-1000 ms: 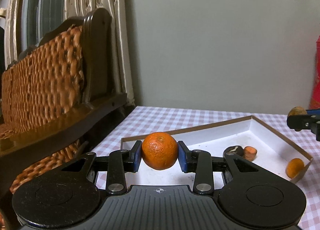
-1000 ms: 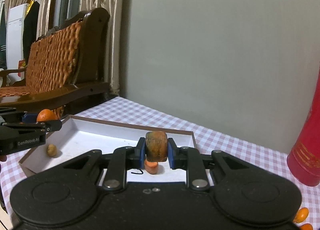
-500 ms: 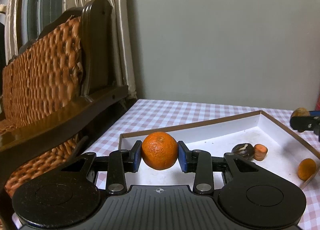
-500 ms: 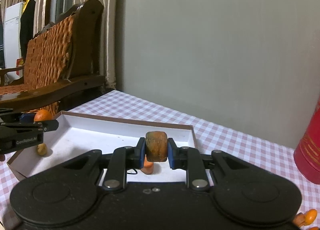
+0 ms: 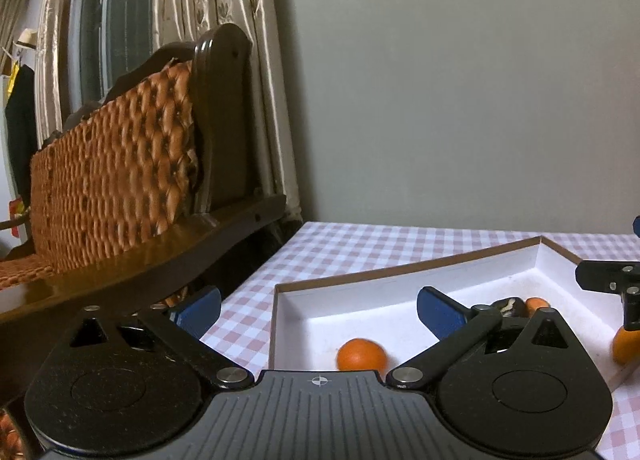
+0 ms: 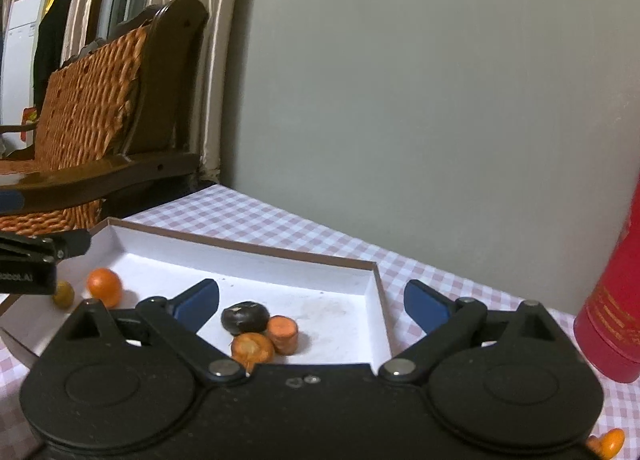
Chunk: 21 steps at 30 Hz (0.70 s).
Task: Organize fruits
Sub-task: 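Withdraw both open tools from the tray toward the remaining oranges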
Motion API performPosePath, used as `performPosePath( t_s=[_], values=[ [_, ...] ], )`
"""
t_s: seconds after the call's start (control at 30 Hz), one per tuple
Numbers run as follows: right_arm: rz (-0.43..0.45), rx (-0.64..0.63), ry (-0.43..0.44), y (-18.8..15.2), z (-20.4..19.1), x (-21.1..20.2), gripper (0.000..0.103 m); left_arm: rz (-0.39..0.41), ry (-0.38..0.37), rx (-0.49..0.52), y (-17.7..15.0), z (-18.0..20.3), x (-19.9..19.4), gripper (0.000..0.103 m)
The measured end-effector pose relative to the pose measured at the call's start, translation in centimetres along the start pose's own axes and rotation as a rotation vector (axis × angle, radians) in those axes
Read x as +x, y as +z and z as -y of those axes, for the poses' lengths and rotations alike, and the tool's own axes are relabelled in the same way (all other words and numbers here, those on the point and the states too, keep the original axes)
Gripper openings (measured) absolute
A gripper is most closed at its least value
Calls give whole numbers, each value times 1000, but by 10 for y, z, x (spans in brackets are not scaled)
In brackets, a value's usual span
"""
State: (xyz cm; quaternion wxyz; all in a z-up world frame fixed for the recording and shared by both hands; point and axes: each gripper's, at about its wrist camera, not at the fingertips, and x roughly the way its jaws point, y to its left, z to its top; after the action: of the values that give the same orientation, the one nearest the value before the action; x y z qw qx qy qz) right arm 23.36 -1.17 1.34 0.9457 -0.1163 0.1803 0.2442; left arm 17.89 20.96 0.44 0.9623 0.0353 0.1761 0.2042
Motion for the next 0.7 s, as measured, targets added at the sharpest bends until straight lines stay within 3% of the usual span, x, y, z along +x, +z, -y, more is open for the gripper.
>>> performPosePath(
  t_s=[0.27, 0.5, 0.7],
  values=[
    [28, -2, -26, 5, -6, -14, 97, -1, -3, -46, 2, -3, -17, 103],
    [82, 9, -65, 8, -9, -43, 97, 38, -26, -1, -2, 15, -44, 103],
    [64, 12, -66, 1, -10, -61, 97, 20, -18, -21, -11, 12, -64, 103]
  ],
)
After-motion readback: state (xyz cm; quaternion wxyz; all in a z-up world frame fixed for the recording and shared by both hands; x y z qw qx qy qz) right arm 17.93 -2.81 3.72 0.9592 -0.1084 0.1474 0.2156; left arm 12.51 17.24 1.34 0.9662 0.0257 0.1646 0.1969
